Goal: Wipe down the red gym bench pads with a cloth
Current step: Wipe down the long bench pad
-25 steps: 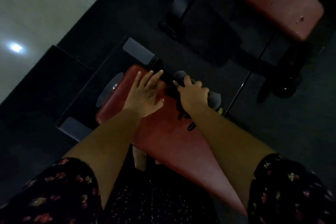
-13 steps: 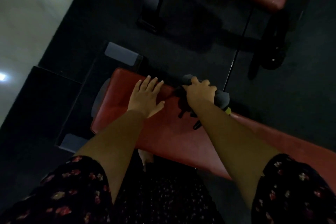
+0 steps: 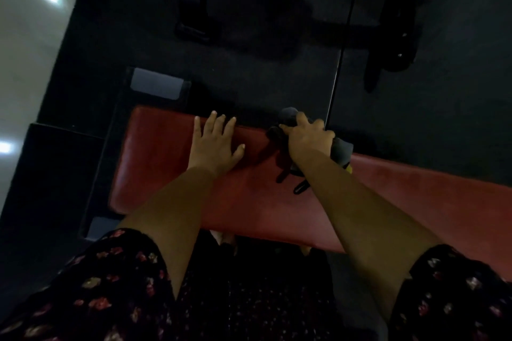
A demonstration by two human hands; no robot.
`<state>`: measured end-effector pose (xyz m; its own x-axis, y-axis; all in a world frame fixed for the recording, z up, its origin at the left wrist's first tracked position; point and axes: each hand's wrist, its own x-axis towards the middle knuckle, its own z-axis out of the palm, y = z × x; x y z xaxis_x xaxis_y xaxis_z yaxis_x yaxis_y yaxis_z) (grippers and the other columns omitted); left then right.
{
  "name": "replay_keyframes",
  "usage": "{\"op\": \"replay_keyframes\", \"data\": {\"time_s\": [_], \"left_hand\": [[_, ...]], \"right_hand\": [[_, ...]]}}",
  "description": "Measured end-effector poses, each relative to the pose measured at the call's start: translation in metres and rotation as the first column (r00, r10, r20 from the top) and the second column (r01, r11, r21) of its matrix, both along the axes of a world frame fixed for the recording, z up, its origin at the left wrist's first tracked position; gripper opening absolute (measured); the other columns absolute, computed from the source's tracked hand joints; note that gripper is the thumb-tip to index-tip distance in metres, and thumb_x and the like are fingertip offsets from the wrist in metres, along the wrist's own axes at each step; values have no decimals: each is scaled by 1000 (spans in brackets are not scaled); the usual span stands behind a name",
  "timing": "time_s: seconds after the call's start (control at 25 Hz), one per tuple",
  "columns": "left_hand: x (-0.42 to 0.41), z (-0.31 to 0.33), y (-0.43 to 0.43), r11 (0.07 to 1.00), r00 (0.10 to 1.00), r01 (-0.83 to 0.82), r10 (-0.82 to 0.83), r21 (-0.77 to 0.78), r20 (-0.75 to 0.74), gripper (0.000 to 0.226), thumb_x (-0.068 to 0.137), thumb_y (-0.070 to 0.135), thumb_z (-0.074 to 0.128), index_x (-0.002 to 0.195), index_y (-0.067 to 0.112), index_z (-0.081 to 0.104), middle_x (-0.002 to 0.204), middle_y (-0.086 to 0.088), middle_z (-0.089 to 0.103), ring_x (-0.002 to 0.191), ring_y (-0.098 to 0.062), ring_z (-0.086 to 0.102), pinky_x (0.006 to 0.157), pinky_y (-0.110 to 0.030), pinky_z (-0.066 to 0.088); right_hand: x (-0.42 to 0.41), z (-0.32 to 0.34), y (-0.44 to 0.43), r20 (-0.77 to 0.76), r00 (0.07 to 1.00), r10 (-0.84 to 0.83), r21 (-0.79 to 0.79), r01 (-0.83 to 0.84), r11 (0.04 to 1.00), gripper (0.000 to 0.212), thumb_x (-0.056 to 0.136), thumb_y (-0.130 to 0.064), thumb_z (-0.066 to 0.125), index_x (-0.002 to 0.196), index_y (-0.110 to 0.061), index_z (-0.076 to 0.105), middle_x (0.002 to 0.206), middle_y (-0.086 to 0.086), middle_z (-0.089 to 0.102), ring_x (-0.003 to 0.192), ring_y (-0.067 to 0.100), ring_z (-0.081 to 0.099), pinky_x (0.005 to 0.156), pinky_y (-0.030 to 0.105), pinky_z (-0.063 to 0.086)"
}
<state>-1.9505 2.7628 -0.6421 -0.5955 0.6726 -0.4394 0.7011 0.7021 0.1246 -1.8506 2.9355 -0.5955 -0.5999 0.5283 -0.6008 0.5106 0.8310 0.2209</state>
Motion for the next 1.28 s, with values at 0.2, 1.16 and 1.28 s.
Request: {"op": "replay_keyframes", "data": {"time_s": [0.2, 1.16, 1.28], "left_hand": [[27, 5, 31, 987, 993, 115, -116, 114, 7, 71, 97, 48, 39, 156, 20, 9, 161, -6, 19, 150, -24, 10, 121, -48, 0], [204, 0, 207, 978, 983, 151, -163, 142, 83, 66, 94, 49, 48, 151, 23, 28, 153, -5, 36, 145, -25, 24, 120, -49, 5], [210, -1, 213, 979, 989, 131, -139, 155, 47, 62, 92, 48, 51, 146, 21, 39, 151, -5, 38, 143, -26, 28, 120, -51, 7]], "right_hand": [[32, -1, 26, -26, 999, 23, 5, -23, 1000, 47, 101, -29, 43, 144, -46, 33, 148, 2, 22, 119, 39, 37, 92, 53, 42], [216, -1, 162, -75, 992, -97, 68, 102, 992, 49, 100, -28, 41, 146, -43, 30, 153, 3, 16, 119, 42, 37, 88, 55, 39], [233, -1, 177, -84, 987, -137, 71, 143, 987, 48, 102, -25, 36, 146, -43, 31, 152, 3, 17, 118, 41, 37, 89, 55, 39]]}}
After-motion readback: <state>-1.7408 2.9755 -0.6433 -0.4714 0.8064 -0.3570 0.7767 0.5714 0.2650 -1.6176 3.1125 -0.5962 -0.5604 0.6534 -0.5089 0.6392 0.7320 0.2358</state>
